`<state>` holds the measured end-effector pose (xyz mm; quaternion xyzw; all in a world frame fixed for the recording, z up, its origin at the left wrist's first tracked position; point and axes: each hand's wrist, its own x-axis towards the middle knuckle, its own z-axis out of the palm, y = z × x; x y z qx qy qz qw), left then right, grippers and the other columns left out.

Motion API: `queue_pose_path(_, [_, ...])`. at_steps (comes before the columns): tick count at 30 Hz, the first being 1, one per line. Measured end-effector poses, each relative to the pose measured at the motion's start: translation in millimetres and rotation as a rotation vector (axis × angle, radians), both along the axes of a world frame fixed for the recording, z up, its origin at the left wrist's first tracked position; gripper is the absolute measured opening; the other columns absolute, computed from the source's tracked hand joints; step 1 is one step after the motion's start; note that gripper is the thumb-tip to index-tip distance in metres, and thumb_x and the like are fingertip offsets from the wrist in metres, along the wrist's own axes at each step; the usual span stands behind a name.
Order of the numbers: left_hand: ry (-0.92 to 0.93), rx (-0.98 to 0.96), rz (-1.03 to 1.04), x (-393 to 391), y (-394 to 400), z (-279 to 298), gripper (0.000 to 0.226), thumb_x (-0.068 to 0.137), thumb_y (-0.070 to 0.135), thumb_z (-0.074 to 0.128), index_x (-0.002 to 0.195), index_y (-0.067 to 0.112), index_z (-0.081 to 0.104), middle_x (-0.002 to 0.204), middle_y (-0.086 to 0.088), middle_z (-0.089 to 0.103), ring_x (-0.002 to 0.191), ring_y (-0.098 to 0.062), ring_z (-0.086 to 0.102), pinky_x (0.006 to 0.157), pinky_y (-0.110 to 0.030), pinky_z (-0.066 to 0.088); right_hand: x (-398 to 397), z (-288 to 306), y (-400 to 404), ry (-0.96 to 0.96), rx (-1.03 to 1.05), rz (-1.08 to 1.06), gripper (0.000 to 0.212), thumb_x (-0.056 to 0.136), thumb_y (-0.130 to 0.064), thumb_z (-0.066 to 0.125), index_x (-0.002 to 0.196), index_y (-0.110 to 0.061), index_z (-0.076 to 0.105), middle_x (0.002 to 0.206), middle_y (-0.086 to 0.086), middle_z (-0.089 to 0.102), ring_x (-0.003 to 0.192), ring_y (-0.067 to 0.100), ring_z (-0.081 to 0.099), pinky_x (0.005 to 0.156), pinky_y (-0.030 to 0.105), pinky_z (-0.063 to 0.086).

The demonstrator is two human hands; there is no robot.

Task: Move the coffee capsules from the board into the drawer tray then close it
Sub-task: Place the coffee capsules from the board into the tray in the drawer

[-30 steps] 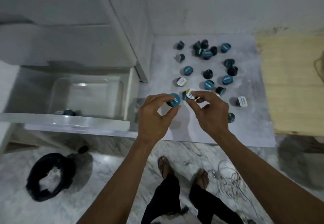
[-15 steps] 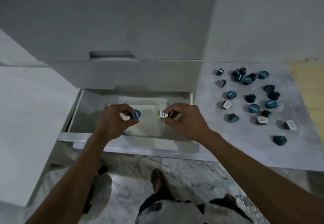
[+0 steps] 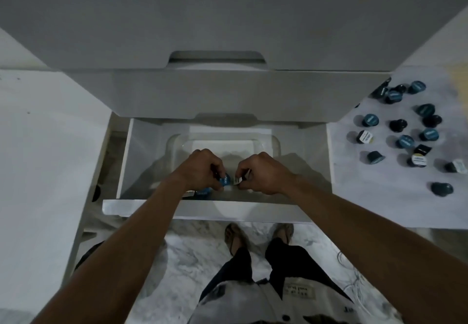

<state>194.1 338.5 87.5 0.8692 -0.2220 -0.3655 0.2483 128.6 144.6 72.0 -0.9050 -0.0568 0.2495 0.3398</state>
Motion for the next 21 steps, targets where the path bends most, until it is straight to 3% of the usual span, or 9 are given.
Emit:
queue_pose_path(8, [0.081,0.051,-0.033,3,1,-14,0.028,0.056,0.010,0.092,0.073,0.020,0.072,0.081,0.004,0.071,0.078,-0.009,0.066,0.066,-0.015,0.049,0,-11,3,0.052,-0.009,0.009,0.022,0.075,-0.020,0.081,0.095,-0.018,0.072,0.089,-0.002,0.067,0.079,0.012,0.062,0.074,0.035,0.056])
queue_pose_path(15, [0.106,0.051,-0.074,7,3,-18,0.027,0.059,0.013,0.091,0.081,0.015,0.075,0.086,0.005,0.072,0.082,-0.008,0.066,0.070,-0.017,0.049,-1,-10,0,0.122,0.005,0.035,0.030,0.073,-0.024,0.084,0.100,-0.017,0.072,0.097,-0.002,0.069,0.085,0.011,0.064,0.076,0.027,0.055])
queue_pose_path(21, [0.101,0.056,-0.081,6,3,-20,0.017,0.067,0.007,0.086,0.077,0.013,0.074,0.079,0.003,0.072,0.076,-0.008,0.066,0.067,-0.017,0.047,1,-12,5,0.163,0.013,0.008,0.023,0.078,-0.022,0.081,0.098,-0.017,0.072,0.099,-0.003,0.069,0.088,0.010,0.063,0.077,0.020,0.049])
